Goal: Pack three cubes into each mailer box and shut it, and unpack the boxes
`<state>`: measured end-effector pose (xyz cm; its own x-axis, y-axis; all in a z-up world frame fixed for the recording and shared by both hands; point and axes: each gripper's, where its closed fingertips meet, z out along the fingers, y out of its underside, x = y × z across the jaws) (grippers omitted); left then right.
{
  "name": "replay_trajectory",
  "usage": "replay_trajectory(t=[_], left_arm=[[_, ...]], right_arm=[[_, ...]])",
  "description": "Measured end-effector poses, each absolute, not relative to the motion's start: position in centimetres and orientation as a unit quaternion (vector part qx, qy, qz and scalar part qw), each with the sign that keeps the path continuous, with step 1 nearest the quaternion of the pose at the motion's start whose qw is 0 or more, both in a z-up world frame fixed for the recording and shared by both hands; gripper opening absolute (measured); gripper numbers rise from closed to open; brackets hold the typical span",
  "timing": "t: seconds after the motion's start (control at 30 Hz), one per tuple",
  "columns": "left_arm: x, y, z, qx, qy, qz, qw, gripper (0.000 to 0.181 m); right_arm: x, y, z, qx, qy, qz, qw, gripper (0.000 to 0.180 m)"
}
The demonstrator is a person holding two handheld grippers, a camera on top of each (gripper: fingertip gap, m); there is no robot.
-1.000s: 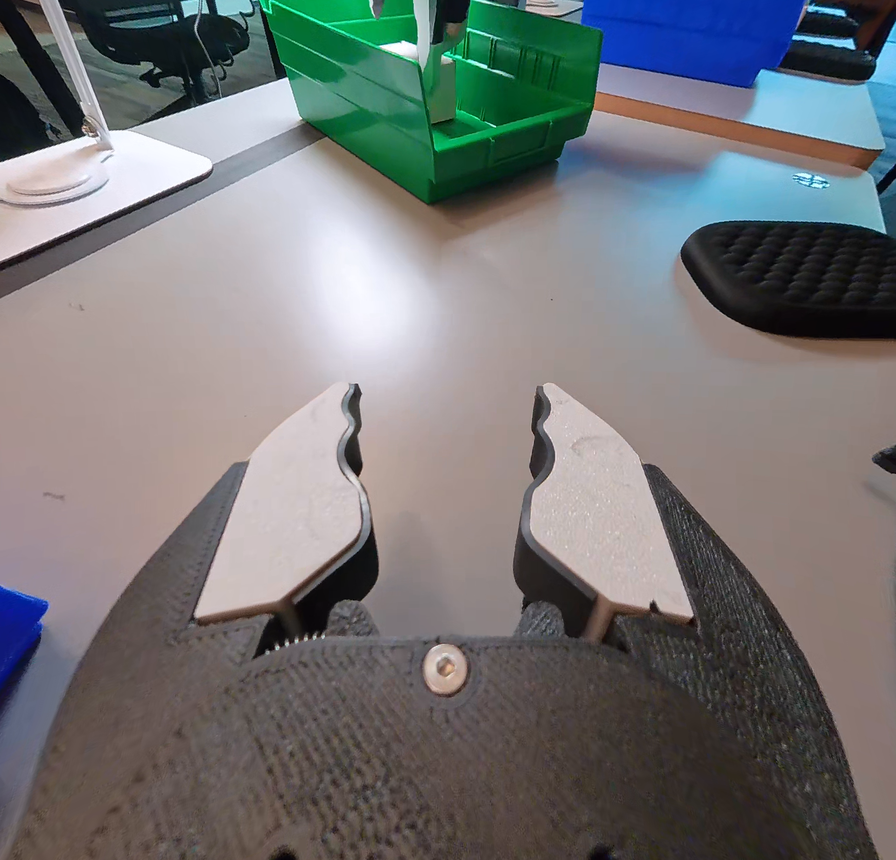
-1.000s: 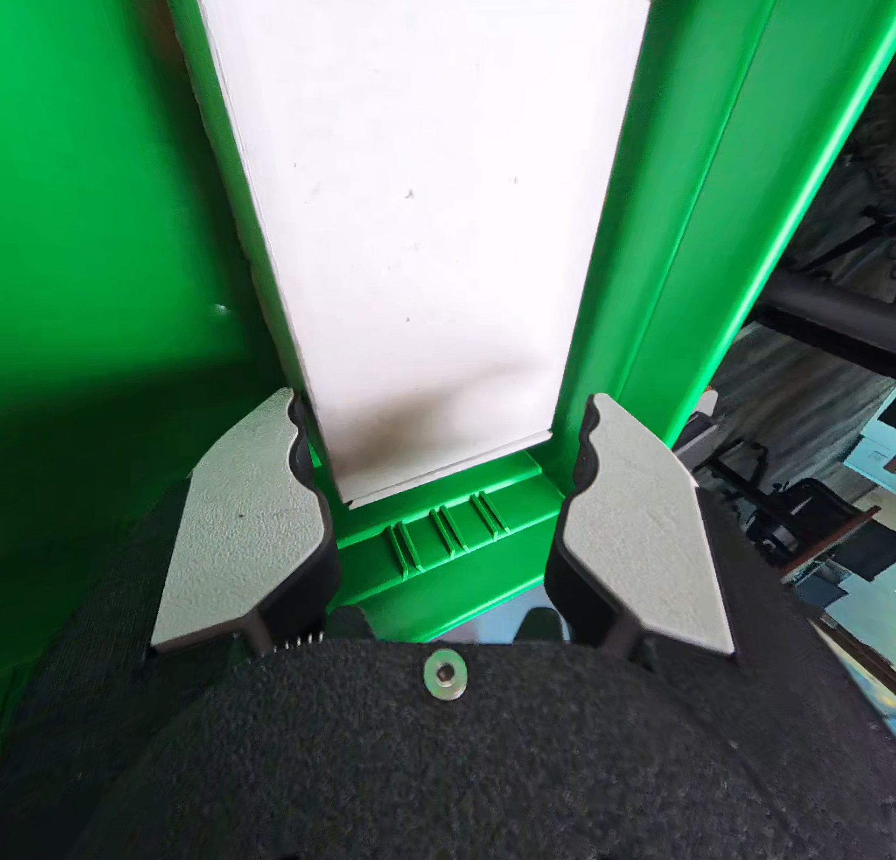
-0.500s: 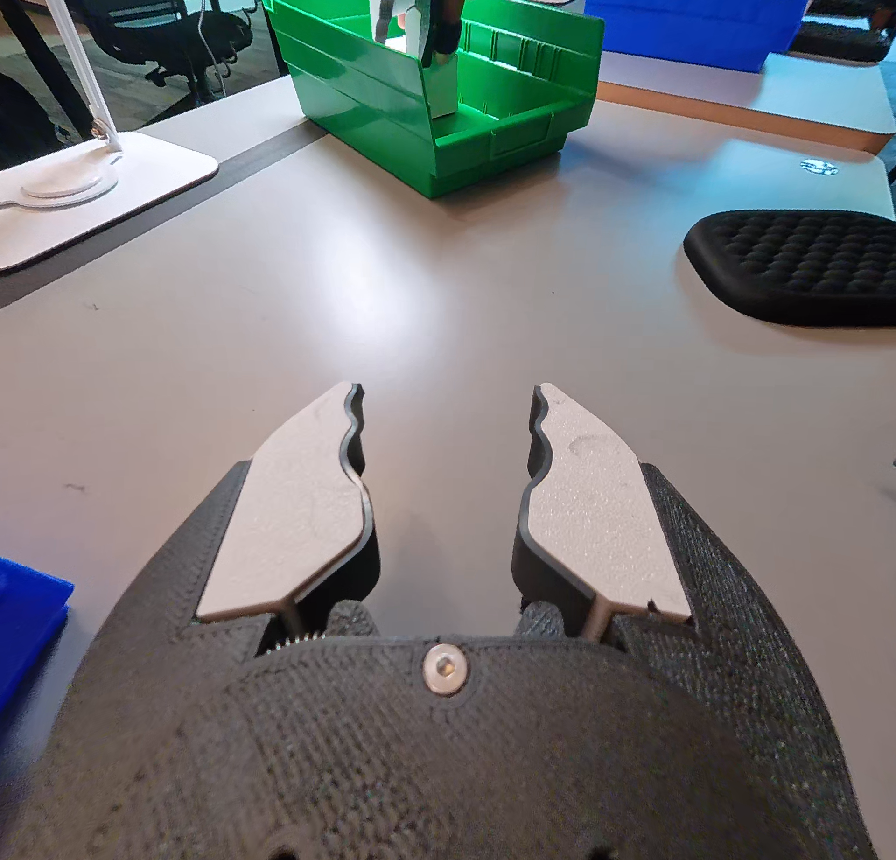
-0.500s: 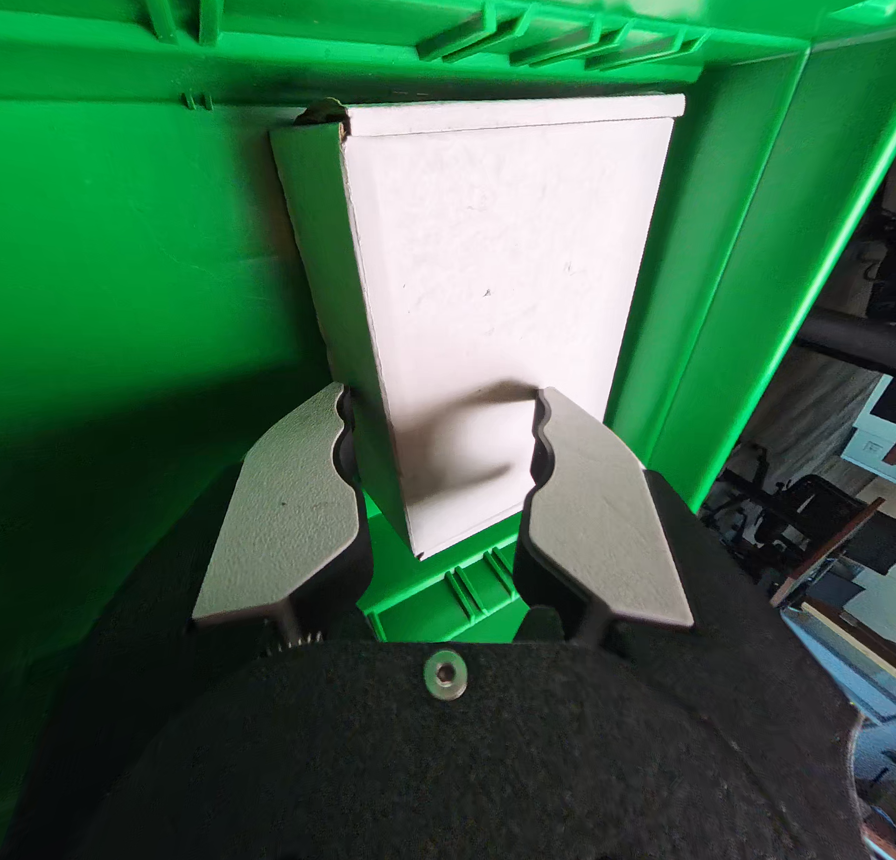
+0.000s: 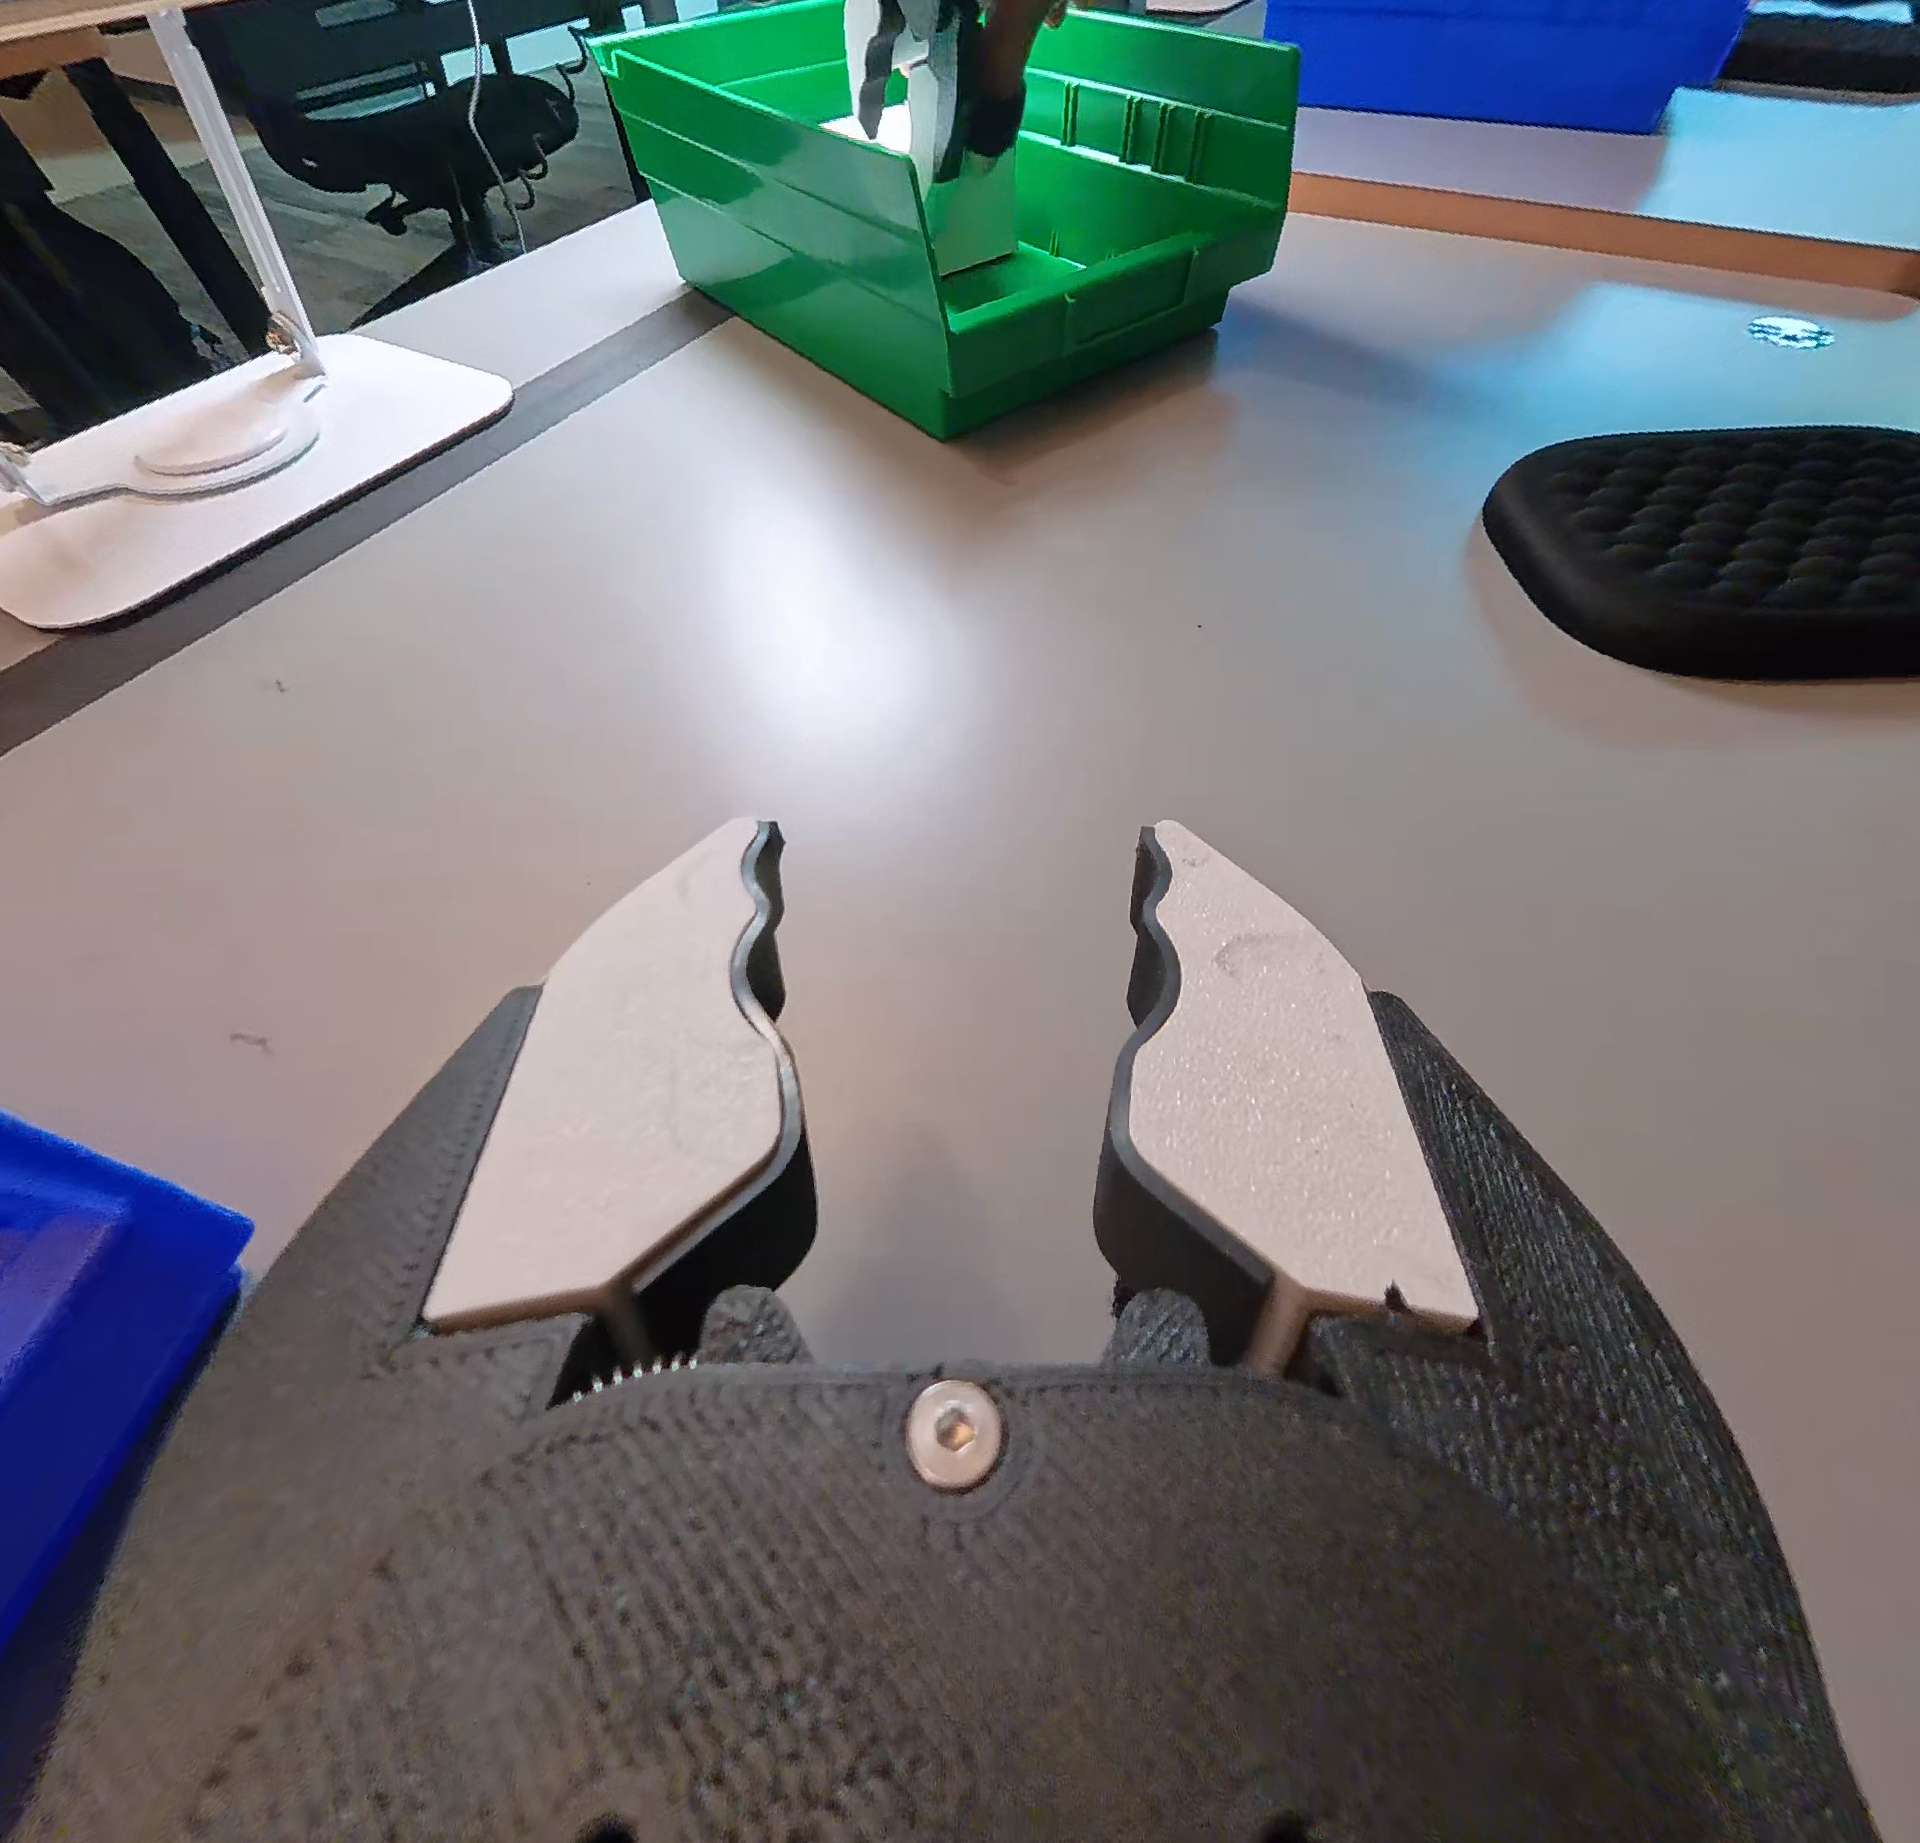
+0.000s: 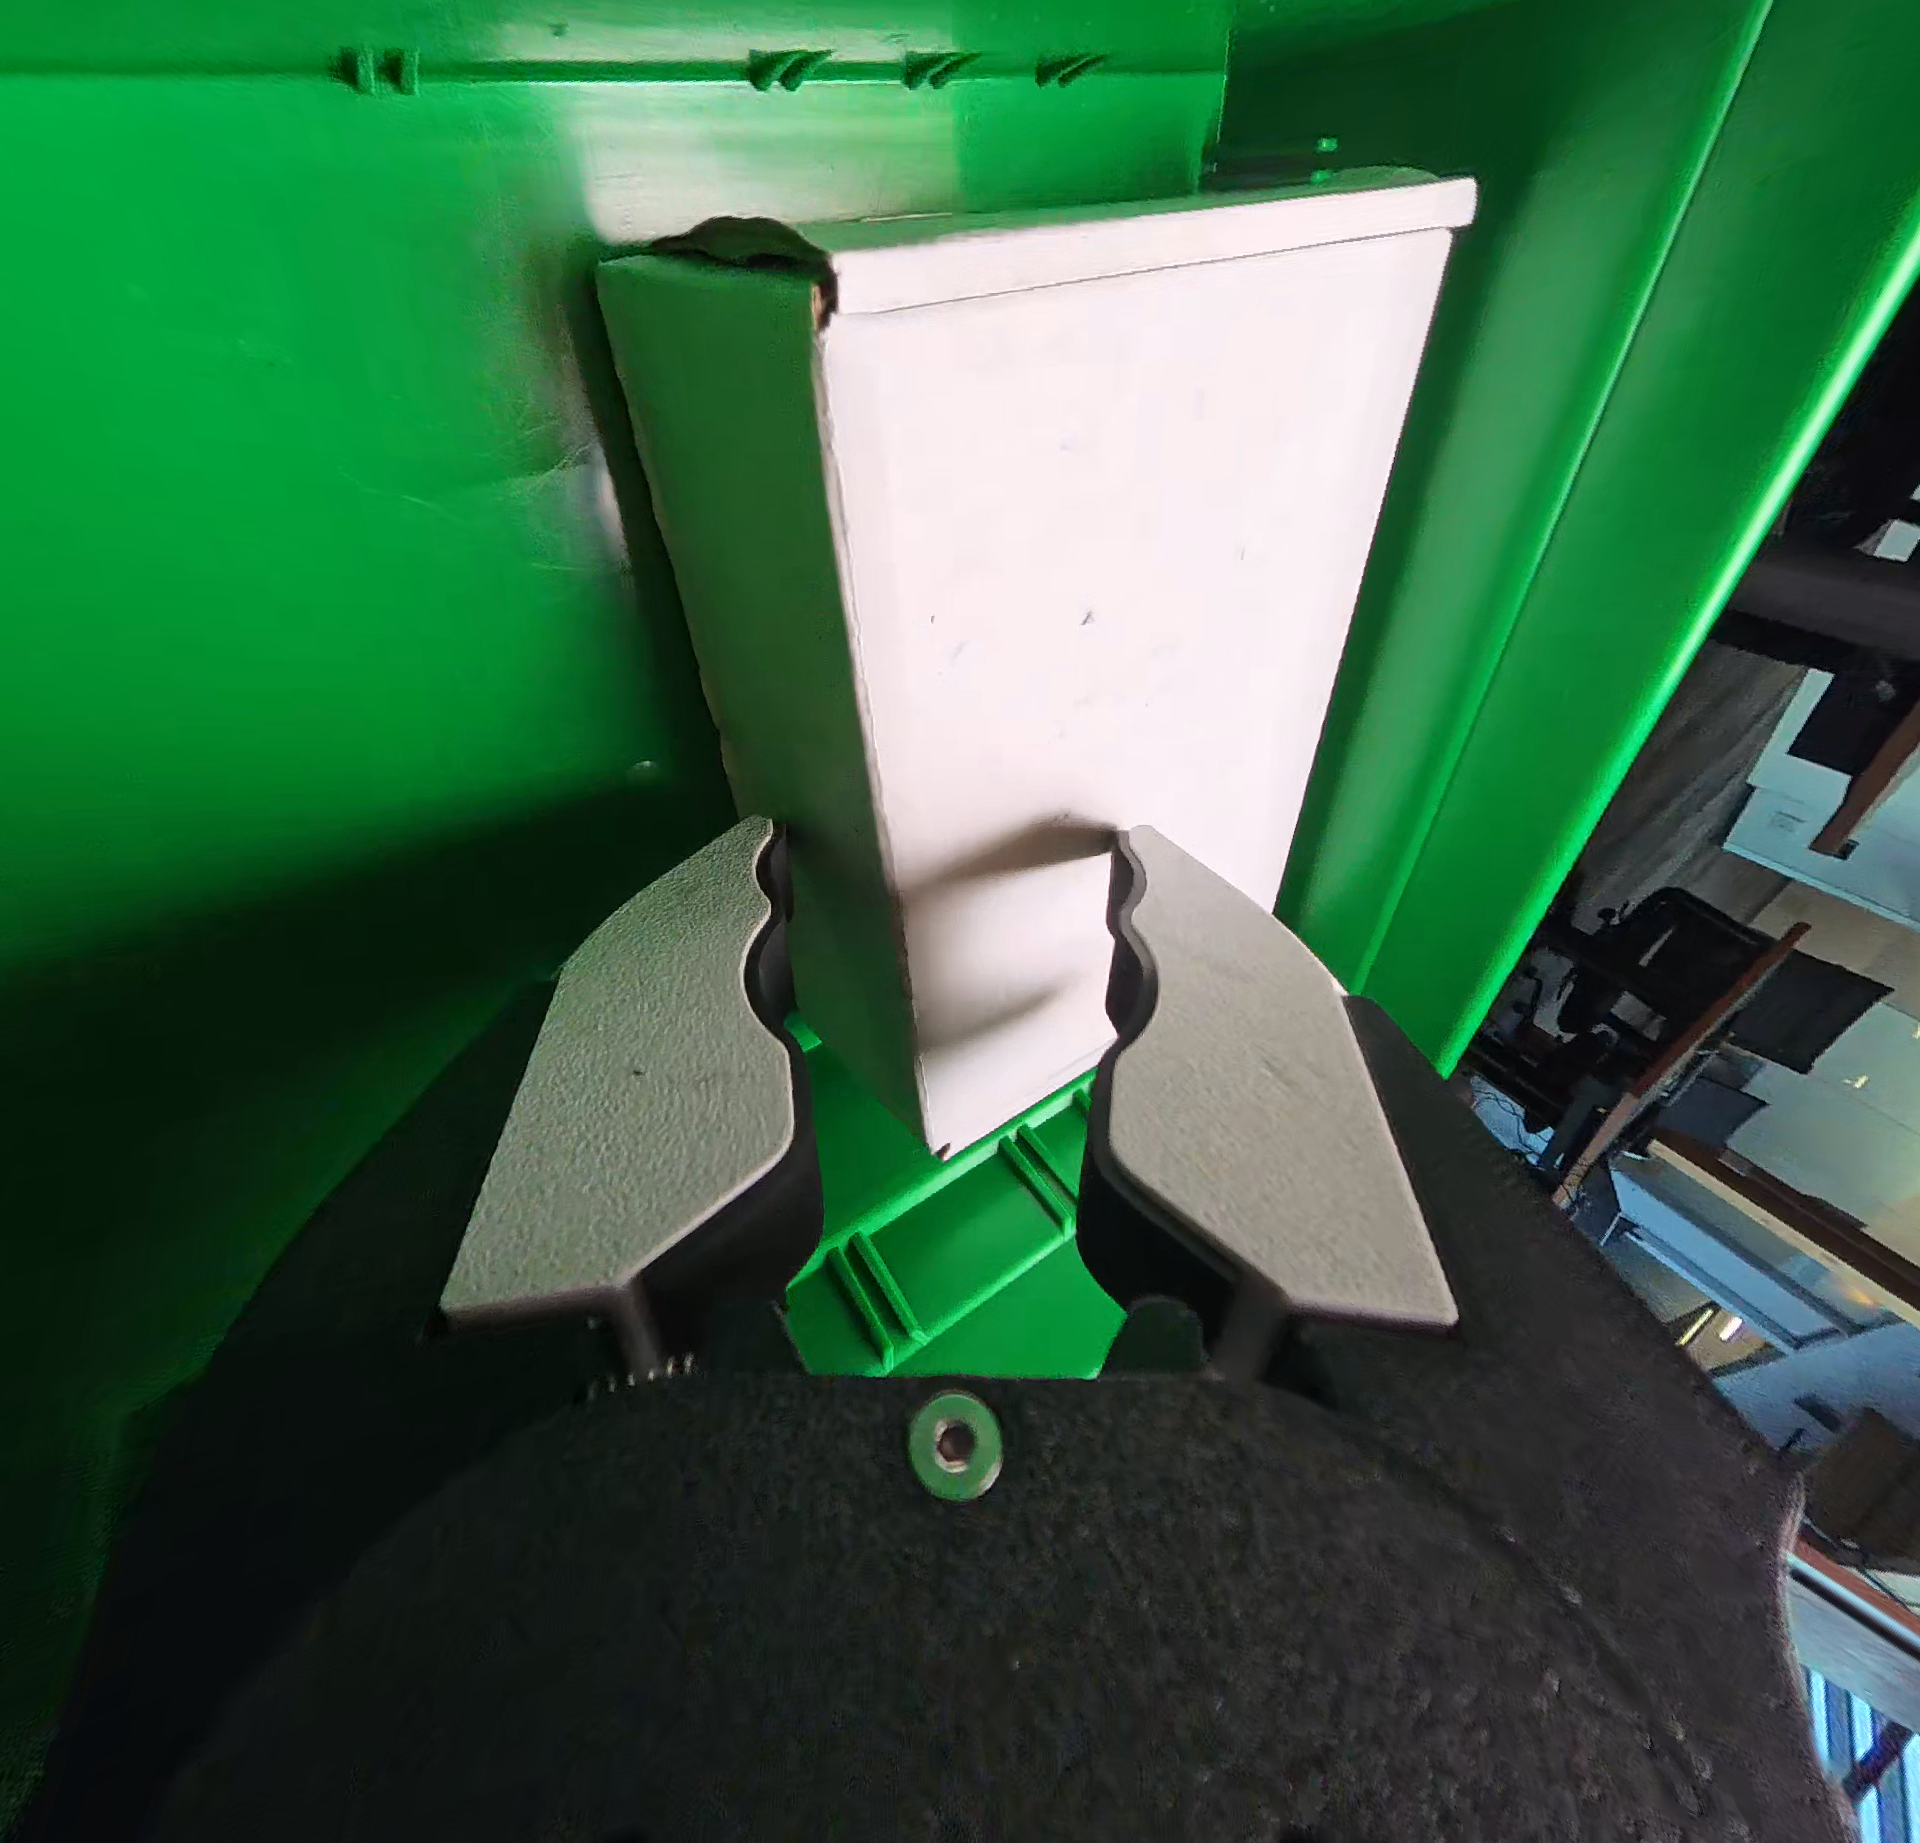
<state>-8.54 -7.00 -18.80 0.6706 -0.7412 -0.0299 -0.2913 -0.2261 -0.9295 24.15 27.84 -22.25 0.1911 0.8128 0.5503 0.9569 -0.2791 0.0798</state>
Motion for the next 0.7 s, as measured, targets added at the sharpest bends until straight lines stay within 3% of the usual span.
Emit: replay_trajectory(t=[0.13,0.43,0.7], left_arm=[[-8.7,-7.1,-18.6,-0.751,0.341,-0.217,0.522,0.065],[-9.9,-6.4,-17.1,-0.743,0.32,-0.199,0.553,0.063],[-13.6,-4.8,-14.3,-0.737,0.281,-0.159,0.594,0.062]], right_arm=[[22.6,26.0,-20.9,-0.775,-0.569,-0.209,0.18,0.076],[12.3,11.8,-10.8,-0.741,-0.418,0.152,0.502,0.076],[9.2,0.1,-15.9,-0.712,-0.409,0.241,0.518,0.079]])
